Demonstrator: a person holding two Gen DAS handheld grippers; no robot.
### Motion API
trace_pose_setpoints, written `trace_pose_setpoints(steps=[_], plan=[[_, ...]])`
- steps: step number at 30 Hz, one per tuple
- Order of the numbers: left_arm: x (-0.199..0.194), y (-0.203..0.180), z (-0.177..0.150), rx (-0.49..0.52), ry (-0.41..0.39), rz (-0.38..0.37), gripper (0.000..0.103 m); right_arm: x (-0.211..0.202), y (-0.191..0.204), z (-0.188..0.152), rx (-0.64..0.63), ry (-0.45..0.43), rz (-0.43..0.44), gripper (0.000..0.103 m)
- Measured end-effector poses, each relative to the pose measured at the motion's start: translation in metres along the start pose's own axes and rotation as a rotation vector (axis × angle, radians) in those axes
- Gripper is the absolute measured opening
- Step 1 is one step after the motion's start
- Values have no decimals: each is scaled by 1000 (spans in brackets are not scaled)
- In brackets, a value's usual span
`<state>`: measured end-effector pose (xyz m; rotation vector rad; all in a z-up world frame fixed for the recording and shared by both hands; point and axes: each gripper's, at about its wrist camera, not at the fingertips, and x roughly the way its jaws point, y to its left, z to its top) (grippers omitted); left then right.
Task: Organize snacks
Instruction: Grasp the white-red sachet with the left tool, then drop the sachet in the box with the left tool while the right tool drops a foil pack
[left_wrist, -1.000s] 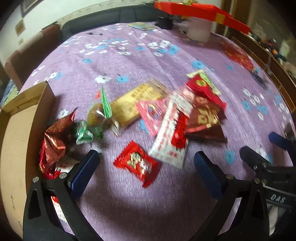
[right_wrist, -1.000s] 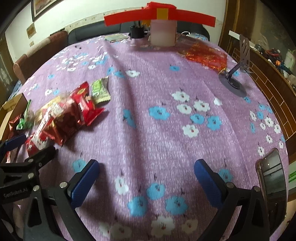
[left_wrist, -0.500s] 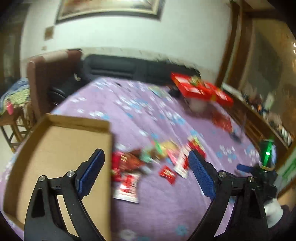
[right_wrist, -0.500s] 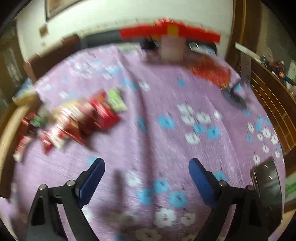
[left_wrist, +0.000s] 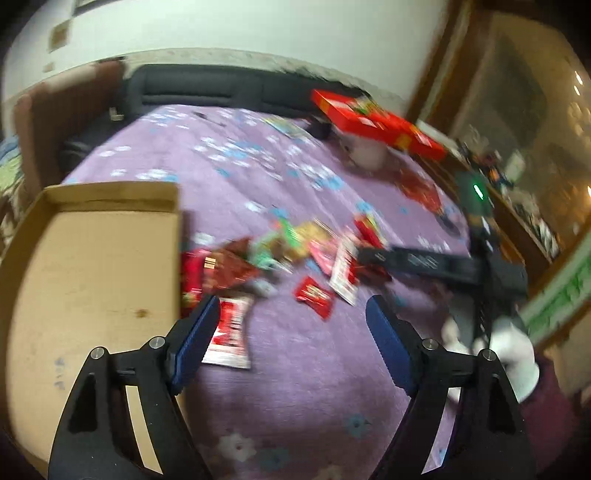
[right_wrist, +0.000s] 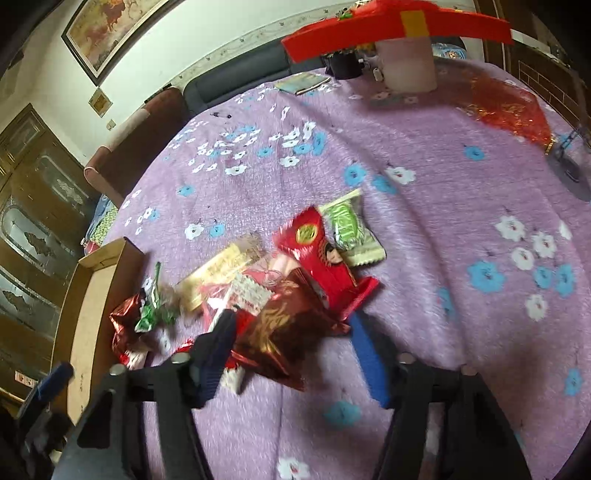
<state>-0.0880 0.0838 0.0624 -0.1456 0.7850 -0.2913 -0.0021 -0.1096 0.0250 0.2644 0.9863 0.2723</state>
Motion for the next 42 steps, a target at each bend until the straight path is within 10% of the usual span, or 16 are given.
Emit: trace_pose_setpoints(steps=[7,20,21,23,30,42], plan=[[35,-32,6,114,71,13,82,-16,-16,-3,4,-49,-56,38],[123,-82,22,357,225,-11,82,-38,-58,-7,83,-68,-57,37],[128,-84,22,369,235,-3,78,-37,-58,-7,81,-69,-55,37],[134,-87,21,391,241,-4,37,-37,-56,-7,76,-67,-46,37],[131,-79,25,310,237,-38,29,-35,-57,-7,98,-56,57,35],[5,11,18,35,36,-31,30,-48,-37,-12,55,-130,177,35]])
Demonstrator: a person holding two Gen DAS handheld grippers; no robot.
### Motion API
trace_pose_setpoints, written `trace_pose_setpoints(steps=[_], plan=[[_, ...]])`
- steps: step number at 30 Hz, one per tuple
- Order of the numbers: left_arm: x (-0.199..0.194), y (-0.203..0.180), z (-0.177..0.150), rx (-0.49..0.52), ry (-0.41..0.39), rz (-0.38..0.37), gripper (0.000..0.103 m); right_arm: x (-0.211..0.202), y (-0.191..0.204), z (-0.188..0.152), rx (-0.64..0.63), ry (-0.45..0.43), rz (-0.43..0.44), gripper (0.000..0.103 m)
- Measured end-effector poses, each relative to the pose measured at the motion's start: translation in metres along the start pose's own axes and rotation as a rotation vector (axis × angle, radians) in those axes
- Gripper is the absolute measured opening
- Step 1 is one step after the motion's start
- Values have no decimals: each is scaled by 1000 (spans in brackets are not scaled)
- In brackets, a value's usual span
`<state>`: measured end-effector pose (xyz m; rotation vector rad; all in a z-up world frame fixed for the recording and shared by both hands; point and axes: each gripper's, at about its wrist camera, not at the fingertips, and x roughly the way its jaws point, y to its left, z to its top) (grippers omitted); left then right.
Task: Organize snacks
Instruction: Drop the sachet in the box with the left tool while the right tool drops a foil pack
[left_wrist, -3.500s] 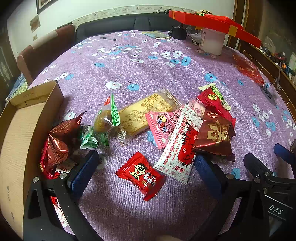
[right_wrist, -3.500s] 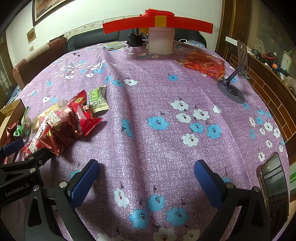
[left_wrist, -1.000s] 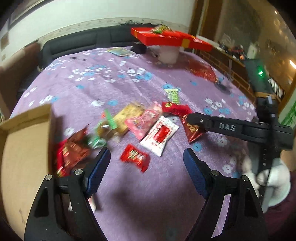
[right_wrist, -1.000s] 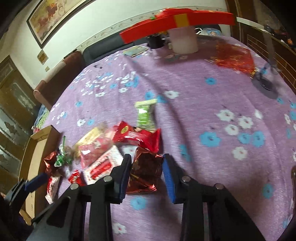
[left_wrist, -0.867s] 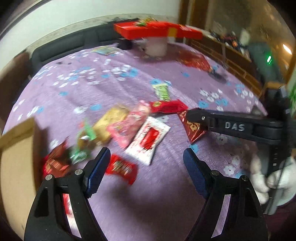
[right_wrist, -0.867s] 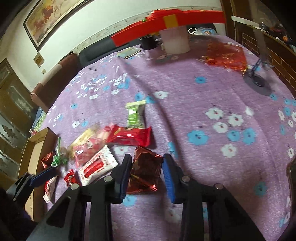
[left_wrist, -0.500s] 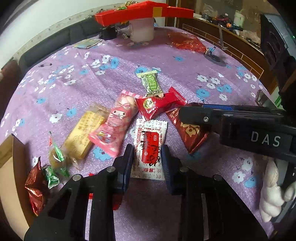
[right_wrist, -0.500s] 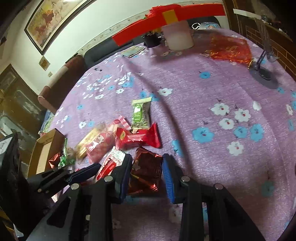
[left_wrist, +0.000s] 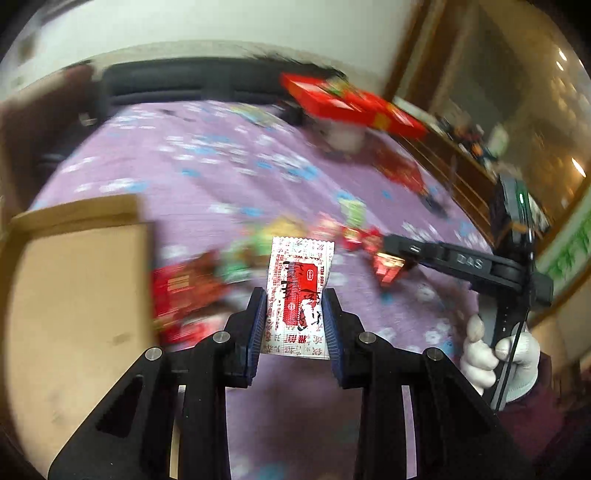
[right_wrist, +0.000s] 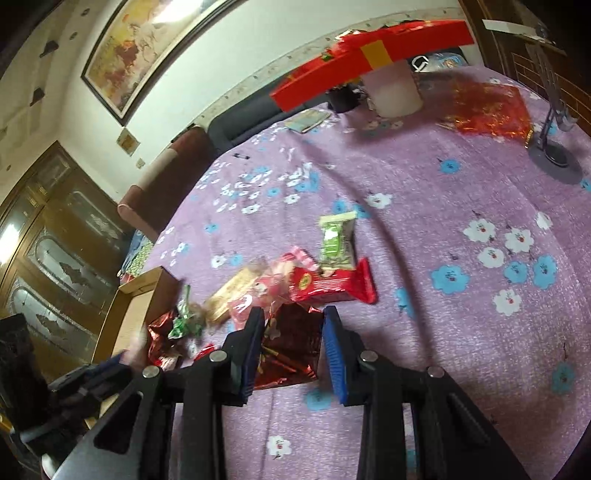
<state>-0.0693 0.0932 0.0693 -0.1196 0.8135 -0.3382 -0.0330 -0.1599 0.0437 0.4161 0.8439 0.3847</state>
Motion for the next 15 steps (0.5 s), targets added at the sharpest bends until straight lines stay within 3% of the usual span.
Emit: trace_pose_setpoints(steps=[4,7,15], plan=[[-42,56,-23,-137,-52,82,30,1,25,-8,-70,-1,8,35],[-59,92,-42,-213,-59,166,30,4,61,-24,-131,36,62,35],[-78,134,-74,-344,-62,209,31,37,190,-72,-350,184,214,35]])
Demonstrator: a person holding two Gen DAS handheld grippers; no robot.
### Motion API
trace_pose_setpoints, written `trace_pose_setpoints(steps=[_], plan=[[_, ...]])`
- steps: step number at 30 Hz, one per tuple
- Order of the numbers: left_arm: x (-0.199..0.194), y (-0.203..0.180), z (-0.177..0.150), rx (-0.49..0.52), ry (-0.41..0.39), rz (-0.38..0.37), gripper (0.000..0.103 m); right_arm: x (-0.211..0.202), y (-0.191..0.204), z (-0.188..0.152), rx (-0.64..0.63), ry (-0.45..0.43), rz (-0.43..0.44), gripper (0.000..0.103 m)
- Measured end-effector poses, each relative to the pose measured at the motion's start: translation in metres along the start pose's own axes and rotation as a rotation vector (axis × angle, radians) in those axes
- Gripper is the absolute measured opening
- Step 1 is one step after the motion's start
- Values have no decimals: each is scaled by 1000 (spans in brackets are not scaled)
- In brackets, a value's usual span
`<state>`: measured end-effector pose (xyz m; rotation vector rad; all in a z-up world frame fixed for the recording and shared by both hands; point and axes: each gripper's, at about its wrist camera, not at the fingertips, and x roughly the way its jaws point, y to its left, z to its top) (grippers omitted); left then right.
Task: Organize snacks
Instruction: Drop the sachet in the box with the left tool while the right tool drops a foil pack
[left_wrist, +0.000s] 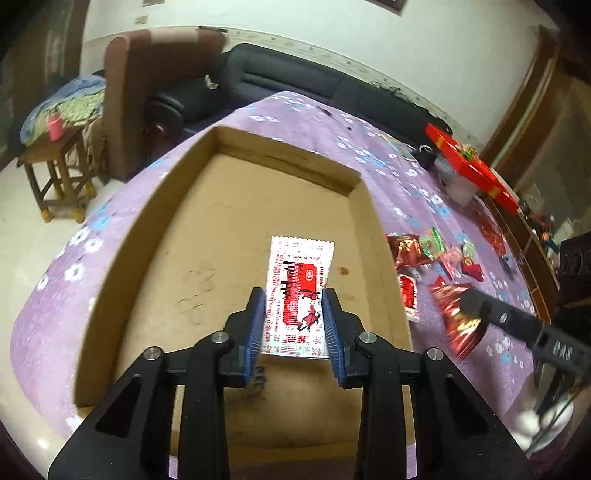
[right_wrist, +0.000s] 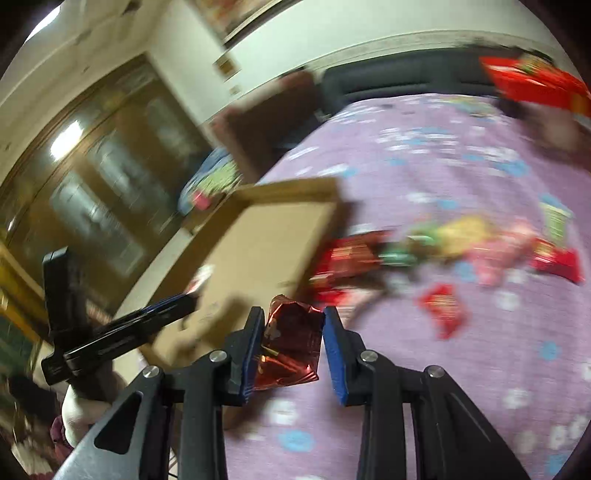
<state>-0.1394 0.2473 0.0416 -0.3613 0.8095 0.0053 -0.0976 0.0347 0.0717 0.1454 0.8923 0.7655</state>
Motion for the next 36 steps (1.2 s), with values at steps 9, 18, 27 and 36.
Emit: trace_pose_setpoints(steps=[9,18,27,36], plan=[[-5,26,-2,-136,46,-74,32,56,52,-7,-98,80,-34,38],[-35,28,-5,-160,-35,-137,32,-10,-4,4,4,-58,-122,49],[-23,-17,-14,-26,19,-209,32,-24,-78,0,135,-46,-287,49],[-20,-83,-23,180,60,-247,32,24,-80,-6,-4,58,-439,37]])
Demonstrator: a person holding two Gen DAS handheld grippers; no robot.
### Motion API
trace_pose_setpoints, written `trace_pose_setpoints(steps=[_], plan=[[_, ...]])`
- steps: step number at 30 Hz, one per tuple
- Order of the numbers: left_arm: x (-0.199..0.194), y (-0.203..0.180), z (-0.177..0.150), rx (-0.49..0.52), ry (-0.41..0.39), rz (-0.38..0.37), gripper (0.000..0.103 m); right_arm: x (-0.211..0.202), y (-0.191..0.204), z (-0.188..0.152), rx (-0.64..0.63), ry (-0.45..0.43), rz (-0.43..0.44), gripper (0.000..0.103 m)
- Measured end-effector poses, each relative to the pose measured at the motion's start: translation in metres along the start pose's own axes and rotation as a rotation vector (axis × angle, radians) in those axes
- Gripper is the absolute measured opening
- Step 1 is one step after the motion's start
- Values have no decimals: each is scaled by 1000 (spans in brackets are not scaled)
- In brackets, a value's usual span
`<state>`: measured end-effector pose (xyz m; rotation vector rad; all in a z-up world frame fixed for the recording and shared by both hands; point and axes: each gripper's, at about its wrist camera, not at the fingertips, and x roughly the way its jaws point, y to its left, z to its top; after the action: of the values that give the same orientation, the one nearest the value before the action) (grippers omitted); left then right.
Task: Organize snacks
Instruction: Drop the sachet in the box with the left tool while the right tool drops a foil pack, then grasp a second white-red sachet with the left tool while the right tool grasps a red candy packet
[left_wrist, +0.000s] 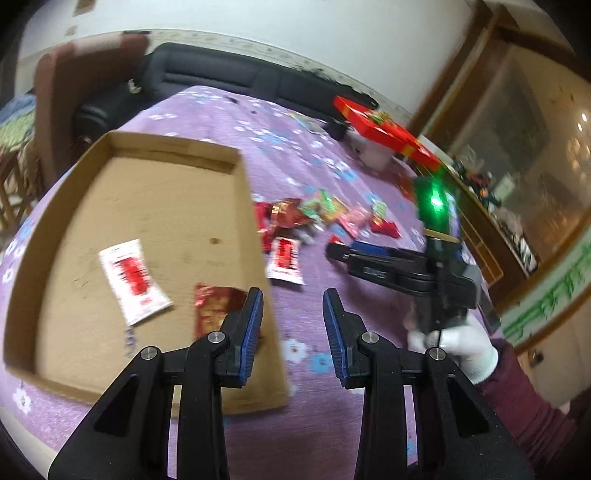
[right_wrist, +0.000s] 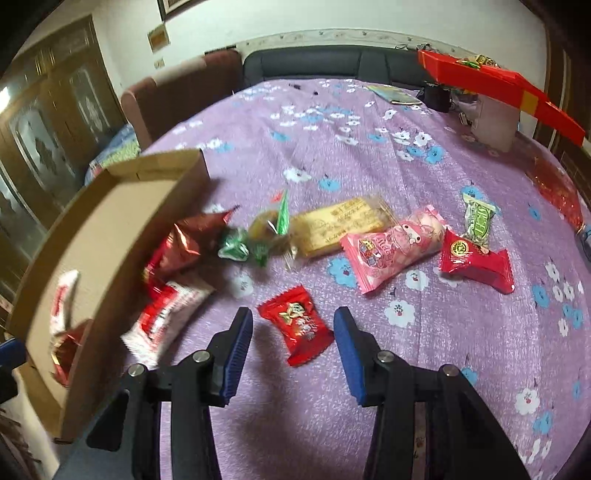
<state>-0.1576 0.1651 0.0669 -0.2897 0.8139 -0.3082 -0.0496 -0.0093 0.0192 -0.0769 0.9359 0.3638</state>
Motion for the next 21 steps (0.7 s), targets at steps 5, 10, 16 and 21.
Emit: trace_pose_setpoints(steps=[5,10,16,21], plan=[[25,-19,5,44,44,12,32,-5,-12,-3,8,5,8,25],[54,-40,11,125,81,52,32,-10,-36,-8,48,-9,46,26],[96,-56,29,230,107,214,32,-13,-50,-10,110,-19,121,26],[130,-46,36,225,189,321,32,-13,-53,-10,130,-17,145,26]])
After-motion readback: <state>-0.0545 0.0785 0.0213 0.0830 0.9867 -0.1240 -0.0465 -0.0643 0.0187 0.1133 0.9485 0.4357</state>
